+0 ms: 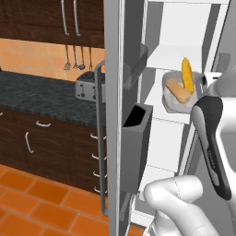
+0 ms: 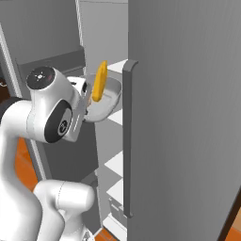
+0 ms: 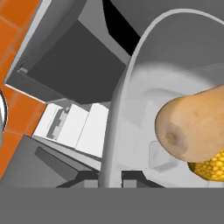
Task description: Take the meat container that has the shrimp and place it on the second highest rack of the freezer. Then take the vegetable container that has the corn and squash and place it on the highest rack of the freezer.
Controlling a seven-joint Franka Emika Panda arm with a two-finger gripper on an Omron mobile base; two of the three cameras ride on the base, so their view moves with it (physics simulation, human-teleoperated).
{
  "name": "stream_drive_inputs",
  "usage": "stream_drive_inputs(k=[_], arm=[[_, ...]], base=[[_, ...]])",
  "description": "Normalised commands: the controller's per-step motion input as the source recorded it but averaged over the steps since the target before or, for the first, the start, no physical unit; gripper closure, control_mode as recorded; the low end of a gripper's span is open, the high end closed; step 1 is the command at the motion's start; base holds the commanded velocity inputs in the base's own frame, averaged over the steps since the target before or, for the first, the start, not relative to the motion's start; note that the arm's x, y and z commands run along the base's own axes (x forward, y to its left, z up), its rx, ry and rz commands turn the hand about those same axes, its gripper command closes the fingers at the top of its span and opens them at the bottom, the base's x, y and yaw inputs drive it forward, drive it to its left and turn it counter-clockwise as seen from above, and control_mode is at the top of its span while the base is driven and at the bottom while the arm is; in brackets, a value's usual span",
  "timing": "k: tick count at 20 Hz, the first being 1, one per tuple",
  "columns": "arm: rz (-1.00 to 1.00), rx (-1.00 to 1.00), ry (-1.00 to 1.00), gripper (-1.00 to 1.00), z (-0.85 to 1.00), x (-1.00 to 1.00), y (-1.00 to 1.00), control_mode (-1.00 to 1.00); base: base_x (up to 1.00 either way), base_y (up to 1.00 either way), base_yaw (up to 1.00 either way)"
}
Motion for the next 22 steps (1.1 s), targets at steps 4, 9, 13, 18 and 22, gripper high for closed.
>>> stream_drive_inputs(k=[4, 9, 13, 18, 22], arm=[[0.00, 0.00, -0.20, 1.00, 0.43, 0.00, 0.00, -1.00], [-0.03, 0.00, -0.11, 1.00, 0.31, 0.27, 0.00, -1.00], [-0.12, 0.00, 0.00, 1.00, 0.14, 0.72, 0.00, -1.00], [-0.13, 0.00, 0.00, 1.00, 0.04, 0.71, 0.00, -1.00], [-0.03, 0.00, 0.01, 1.00, 0.00, 0.84, -0.04, -1.00]], base=[[0.00, 0.00, 0.00], [0.00, 0.00, 0.00], [0.00, 0.00, 0.00], [0.00, 0.00, 0.00], [0.00, 0.00, 0.00]])
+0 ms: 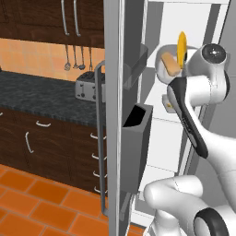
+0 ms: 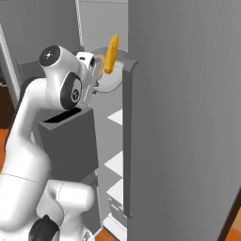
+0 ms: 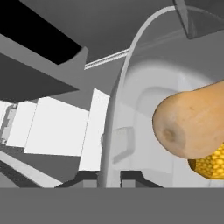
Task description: Take the meat container that has the shrimp and place it on the second highest rack of the freezer. Then take the vegetable container that has the corn and squash and place it on the highest rack of the freezer.
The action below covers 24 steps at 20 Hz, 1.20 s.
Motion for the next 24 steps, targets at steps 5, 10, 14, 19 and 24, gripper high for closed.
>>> stream_drive_inputs(k=[5, 10, 14, 19, 24], arm=[[0.00, 0.00, 0.03, 1.00, 0.00, 0.87, -0.31, -1.00], [0.00, 0.00, 0.02, 1.00, 0.00, 0.84, -0.24, -1.00], [-0.01, 0.00, 0.02, 1.00, 0.00, 0.84, -0.14, -1.00], [-0.02, 0.00, 0.05, 1.00, 0.00, 0.75, -0.09, -1.00], [-0.04, 0.00, 0.09, 1.00, 0.00, 0.60, -0.26, -1.00]], base=[[0.00, 0.00, 0.00], [0.00, 0.00, 0.00], [0.00, 0.00, 0.00], [0.00, 0.00, 0.00], [0.00, 0.00, 0.00]])
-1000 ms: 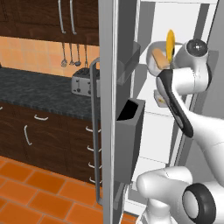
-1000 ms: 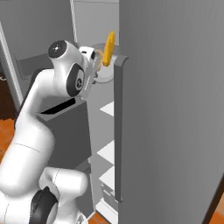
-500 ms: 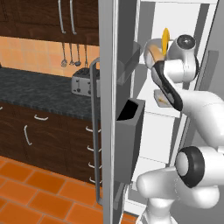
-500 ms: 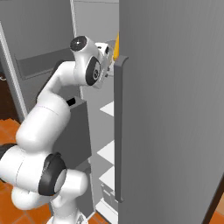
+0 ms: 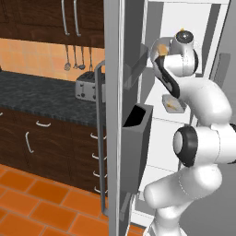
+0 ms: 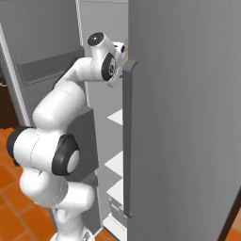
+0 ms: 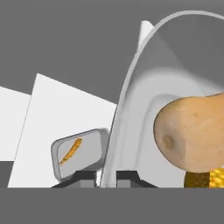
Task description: Take the meat container that has the shrimp and place it on the second highest rack of the freezer. Then take the vegetable container that has the corn and squash and place it on the highest rack of the freezer.
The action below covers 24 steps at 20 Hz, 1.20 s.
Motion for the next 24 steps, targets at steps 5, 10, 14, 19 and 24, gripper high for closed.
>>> stream_drive_inputs(k=[5, 10, 14, 19, 24], arm=[[-0.07, 0.00, 0.09, 1.00, 0.00, 0.40, -0.34, -1.00], [-0.01, 0.00, 0.07, 1.00, 0.00, 0.36, -0.44, -1.00], [0.00, 0.00, 0.06, 1.00, -0.05, 0.30, -0.40, -1.00], [0.00, 0.00, 0.01, 1.00, -0.07, 0.35, -0.24, -1.00], [0.00, 0.00, 0.03, 1.00, -0.20, 0.24, -0.15, -1.00]], base=[[0.00, 0.00, 0.00], [0.00, 0.00, 0.00], [0.00, 0.00, 0.00], [0.00, 0.00, 0.00], [0.00, 0.00, 0.00]])
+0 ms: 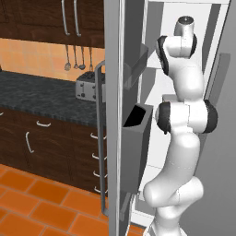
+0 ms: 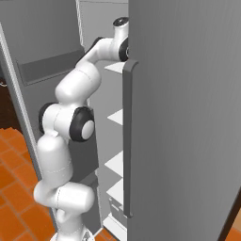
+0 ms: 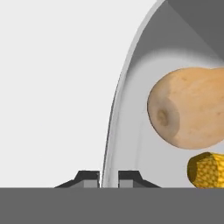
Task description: Take the meat container that has the shrimp and place it on the second highest rack of the freezer. Then take the vegetable container that has the corn and squash and place it on the highest rack of the freezer.
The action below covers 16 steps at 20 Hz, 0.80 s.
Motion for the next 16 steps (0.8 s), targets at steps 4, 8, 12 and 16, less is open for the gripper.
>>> stream_drive_inputs(k=[4, 8, 12, 16], arm=[[0.00, 0.00, 0.00, 1.00, -0.06, 0.00, -0.01, -1.00], [0.00, 0.00, 0.00, 1.00, 0.00, 0.00, 0.00, -1.00], [0.00, 0.00, 0.00, -1.00, 0.00, 0.00, -0.05, -1.00], [0.00, 0.00, 0.00, -1.00, 0.00, 0.00, 0.00, -1.00]], base=[[0.00, 0.00, 0.00], [0.00, 0.00, 0.00], [0.00, 0.00, 0.00], [0.00, 0.00, 0.00]])
